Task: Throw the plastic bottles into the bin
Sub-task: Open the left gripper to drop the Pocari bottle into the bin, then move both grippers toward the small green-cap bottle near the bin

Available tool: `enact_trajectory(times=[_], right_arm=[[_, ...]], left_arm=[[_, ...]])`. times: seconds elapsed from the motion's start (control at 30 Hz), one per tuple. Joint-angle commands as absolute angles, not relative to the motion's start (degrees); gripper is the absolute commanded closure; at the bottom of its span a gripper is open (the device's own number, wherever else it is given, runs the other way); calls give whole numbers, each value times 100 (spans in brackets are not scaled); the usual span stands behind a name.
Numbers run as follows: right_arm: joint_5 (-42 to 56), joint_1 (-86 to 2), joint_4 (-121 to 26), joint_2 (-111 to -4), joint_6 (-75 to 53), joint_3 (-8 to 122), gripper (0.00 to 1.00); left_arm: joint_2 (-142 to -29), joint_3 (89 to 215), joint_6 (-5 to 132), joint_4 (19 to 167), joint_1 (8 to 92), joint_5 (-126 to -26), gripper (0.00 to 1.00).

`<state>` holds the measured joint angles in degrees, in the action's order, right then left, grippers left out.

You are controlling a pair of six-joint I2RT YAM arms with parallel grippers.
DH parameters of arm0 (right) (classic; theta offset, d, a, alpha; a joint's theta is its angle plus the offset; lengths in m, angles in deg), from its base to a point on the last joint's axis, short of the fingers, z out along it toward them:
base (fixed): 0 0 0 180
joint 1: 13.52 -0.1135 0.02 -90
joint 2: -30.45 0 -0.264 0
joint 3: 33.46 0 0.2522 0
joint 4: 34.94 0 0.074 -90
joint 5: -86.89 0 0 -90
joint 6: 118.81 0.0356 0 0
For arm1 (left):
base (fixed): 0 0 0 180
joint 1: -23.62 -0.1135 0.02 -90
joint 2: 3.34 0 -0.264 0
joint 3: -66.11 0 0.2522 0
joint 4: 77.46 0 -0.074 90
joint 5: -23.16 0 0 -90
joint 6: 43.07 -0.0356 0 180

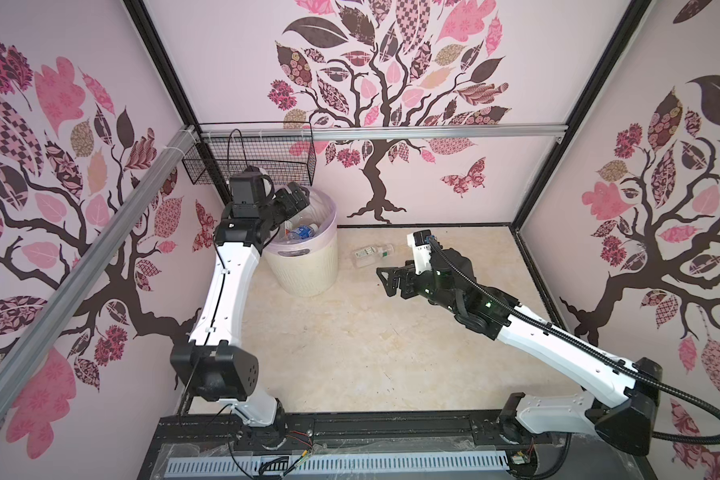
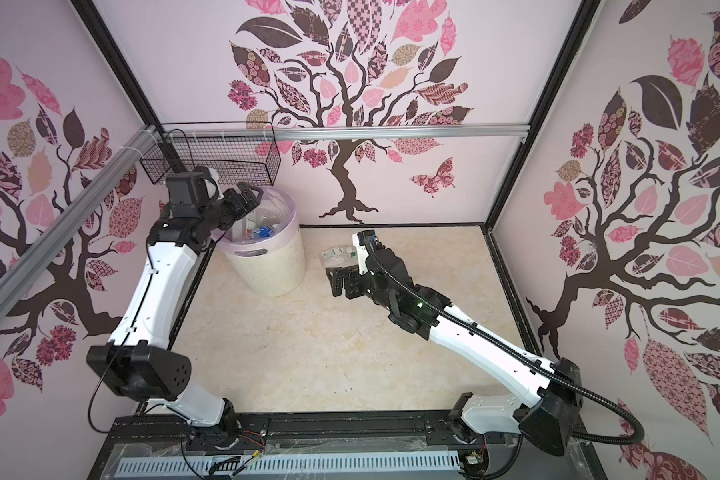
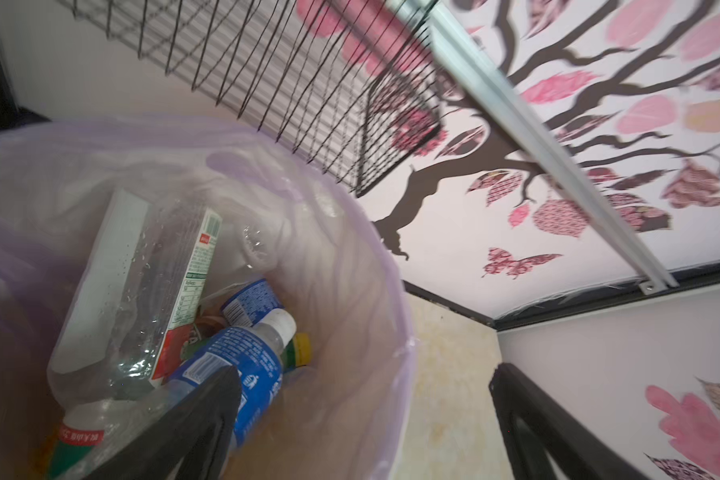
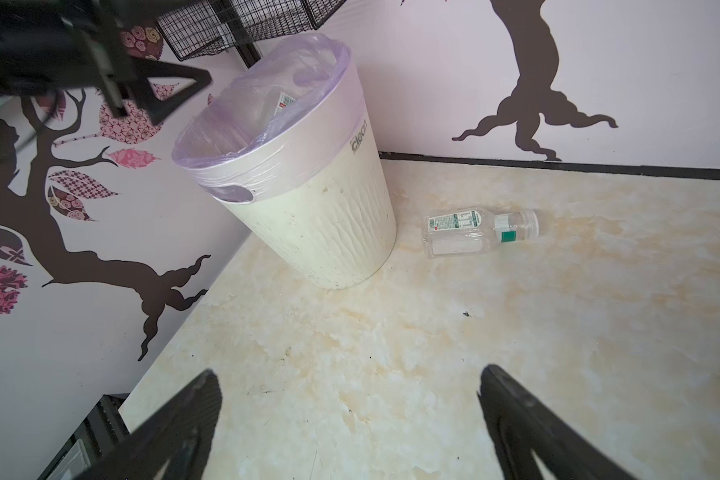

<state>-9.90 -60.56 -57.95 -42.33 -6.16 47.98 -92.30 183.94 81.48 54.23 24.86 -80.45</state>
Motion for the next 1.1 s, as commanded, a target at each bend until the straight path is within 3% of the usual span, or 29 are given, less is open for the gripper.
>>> enact_trajectory(times=[0.0,0.37,0.7,0.83,1.07], right_arm=[[-950,-6023,-5700,-4040,-392,4649,1],[-1167,-6020,-5972,-3453,58,4001,1],[-2235,-6003,-6463,-2900,-24,3623,1],[-2424,-5817,-6332,-3088,-65,3551,1],[-999,-4381,-5173,-4328,507,3499,0]], left_arm=[[-8699,18149,8109,5662,2661,-8073,2],[-7791,16926,8303,5804,3688,-7965,2],[-7037,15238,8351,5839,5635,-7291,2],[-6836,14586,8540,5860,5987,-7234,2],[-7087,14331,8287,5588,6013,-7362,2]])
